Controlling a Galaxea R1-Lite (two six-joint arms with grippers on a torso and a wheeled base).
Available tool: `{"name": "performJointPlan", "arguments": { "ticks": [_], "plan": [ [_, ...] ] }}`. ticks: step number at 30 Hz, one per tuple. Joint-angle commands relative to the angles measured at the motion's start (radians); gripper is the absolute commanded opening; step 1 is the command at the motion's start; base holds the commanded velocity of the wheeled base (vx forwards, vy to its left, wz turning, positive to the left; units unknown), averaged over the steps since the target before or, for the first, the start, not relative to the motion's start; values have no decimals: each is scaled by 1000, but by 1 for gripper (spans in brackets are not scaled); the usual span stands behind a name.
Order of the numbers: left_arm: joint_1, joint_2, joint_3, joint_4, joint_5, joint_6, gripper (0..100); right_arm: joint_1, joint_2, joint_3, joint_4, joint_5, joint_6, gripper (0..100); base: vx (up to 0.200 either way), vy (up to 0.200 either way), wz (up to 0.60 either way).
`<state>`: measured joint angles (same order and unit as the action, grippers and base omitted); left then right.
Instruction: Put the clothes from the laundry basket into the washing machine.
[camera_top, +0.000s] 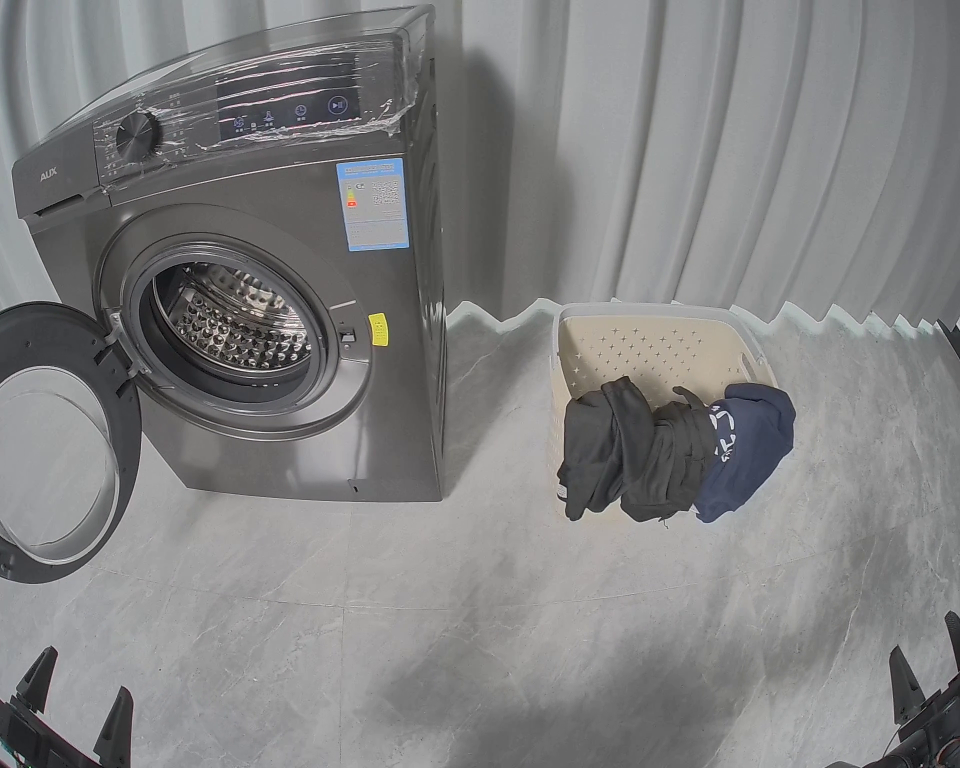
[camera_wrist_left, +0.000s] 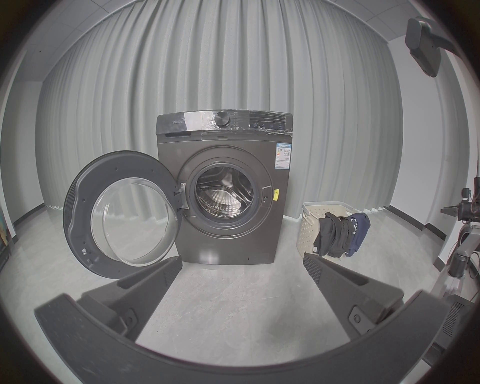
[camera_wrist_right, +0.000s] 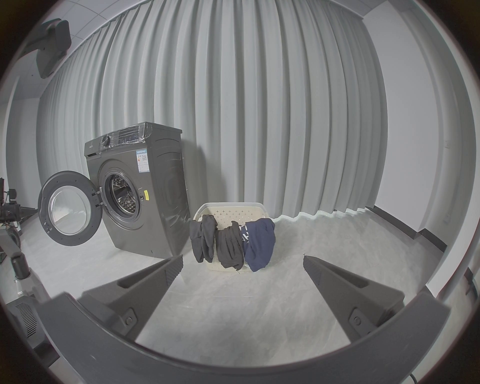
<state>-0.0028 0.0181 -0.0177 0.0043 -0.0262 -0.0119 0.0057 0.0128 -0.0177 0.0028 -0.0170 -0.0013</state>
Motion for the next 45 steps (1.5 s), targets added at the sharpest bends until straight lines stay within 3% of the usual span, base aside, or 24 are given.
{"name": "performJointPlan", "arguments": {
  "ticks": [1, 10, 19, 40, 45],
  "plan": [
    [0, -18, 15, 0, 0, 0, 100, 0, -7, 16, 0, 0, 0, 100, 0, 0, 0],
    [0, -17, 16, 0, 0, -3, 100, 0, -7, 16, 0, 0, 0, 100, 133, 0, 0],
    [0, -17, 16, 0, 0, -2, 100, 0, -7, 16, 0, 0, 0, 100, 0, 0, 0],
    [0, -17, 16, 0, 0, -2, 100, 0, -7, 16, 0, 0, 0, 100, 0, -200, 0],
    [0, -17, 16, 0, 0, -2, 100, 0, -7, 16, 0, 0, 0, 100, 0, 0, 0]
  ]
}}
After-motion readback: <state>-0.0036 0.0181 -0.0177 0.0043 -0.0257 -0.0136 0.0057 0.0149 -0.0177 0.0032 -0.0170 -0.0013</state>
